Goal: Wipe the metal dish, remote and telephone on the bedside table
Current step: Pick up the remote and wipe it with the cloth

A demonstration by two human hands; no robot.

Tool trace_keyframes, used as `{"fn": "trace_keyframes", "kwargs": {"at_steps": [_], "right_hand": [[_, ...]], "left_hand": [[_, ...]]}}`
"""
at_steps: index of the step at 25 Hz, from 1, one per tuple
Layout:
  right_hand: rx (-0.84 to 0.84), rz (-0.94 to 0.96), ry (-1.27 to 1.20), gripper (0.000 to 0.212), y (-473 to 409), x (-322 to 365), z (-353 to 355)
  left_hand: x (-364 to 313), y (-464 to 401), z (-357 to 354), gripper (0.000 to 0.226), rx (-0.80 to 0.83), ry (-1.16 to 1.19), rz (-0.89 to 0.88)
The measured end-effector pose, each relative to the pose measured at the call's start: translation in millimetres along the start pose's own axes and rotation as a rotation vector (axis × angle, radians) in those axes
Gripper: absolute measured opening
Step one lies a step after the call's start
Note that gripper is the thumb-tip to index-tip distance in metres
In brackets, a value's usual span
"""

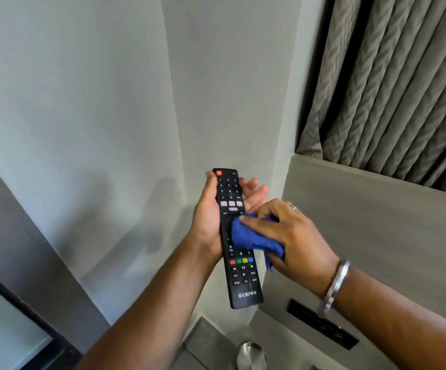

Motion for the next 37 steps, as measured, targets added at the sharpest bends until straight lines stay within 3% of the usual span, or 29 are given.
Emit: {"fn": "trace_keyframes", "kwargs": {"at_steps": [5,7,11,14,17,21,26,30,34,37], "right_hand": [[0.277,0.230,0.110,0.056,48,6,-20],[0.219,0.266,0.200,0.055,29,-3,-4],[-0.113,-0.071,0.071,0.042,-47,-24,39],[-0.066,-0.144,-0.009,0.044,-57,-18,14],[0.077,-0.090,-0.120,0.050,-14,-15,-9],[0.248,0.071,0.024,0.048,46,-13,-18],[0.010,0.066,0.165,0.037,37,-21,2],[0.105,0.385,0.281,0.039,70,-12,-8],[-0.020,0.324,0.339,0.042,58,-19,0],[0.061,0.523,0.284,0.034,83,-4,-13]], "left_hand": [[13,5,18,0.060,-0.113,-0.021,0.000],[27,14,18,0.060,-0.105,-0.042,0.043],[36,17,-5,0.062,0.056,-0.140,-0.019],[30,4,-8,0.070,0.001,-0.176,-0.066],[13,-13,3,0.066,-0.096,-0.075,-0.076],[13,-15,16,0.060,-0.108,0.000,-0.023],[24,-15,4,0.063,-0.011,0.063,0.105],[35,-11,6,0.062,-0.019,0.030,0.157],[46,-10,3,0.064,0.006,0.034,0.185],[41,-13,4,0.064,-0.001,0.008,0.169]]}}
Point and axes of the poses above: each hand's wrist, its own y-axis away from the middle knuckle, its own z-axis out of the back of the hand, x = y × z, the point moved 7 cm from there along -y, towards the middle knuckle, and after that the axes turned 14 degrees about -z, right-handed, at the moved point
